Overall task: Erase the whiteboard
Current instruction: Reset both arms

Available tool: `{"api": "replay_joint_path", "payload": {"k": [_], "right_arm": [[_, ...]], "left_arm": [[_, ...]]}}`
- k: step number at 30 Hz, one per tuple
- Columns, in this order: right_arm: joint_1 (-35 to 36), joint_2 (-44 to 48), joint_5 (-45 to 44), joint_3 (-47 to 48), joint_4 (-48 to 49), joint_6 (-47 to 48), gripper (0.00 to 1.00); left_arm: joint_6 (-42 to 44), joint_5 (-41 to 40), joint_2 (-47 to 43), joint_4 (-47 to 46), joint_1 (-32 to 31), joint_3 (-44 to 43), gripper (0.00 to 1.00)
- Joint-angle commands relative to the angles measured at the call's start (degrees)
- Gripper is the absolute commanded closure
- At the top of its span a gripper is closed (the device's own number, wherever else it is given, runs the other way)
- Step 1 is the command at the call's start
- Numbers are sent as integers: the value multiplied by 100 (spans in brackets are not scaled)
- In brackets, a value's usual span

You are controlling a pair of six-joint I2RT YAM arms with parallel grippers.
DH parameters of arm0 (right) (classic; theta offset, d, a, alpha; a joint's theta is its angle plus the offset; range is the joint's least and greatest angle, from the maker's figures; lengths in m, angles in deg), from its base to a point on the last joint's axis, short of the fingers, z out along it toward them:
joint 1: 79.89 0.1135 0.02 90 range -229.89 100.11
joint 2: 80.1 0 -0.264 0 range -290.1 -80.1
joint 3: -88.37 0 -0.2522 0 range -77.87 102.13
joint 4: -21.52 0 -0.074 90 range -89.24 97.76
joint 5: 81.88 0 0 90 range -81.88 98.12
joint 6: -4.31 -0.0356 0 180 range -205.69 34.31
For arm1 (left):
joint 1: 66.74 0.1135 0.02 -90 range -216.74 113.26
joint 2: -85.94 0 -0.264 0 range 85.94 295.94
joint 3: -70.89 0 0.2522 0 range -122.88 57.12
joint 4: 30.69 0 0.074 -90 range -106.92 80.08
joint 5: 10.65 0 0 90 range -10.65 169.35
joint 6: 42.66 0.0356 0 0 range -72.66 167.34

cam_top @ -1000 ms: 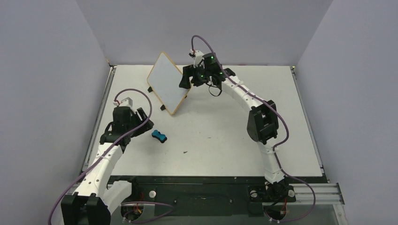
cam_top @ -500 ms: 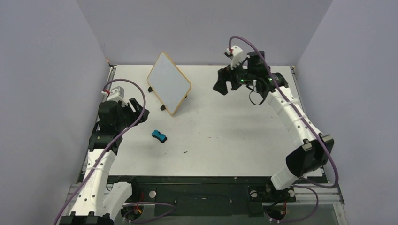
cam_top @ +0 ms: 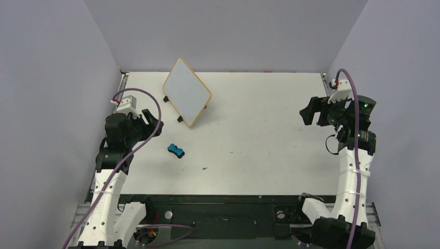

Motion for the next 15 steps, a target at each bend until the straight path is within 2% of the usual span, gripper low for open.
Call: {"api": "replay_joint_path", "payload": {"k": [1,9,12,15], "right_arm": [[-271,337,372,-381,210,-159,17],[-308,546,-462,-588,406,-896,16],[-313,566,-502,-573,441,-865,17],[-320,537,-40,-692,587,-788,17]], "left_arm": [[204,76,-147,-1,30,-239,39],[260,4,-294,14,35,-158,39],[268,2,-297,7,36,-146,39],[268,12,-309,-18,37,-124,39]]}}
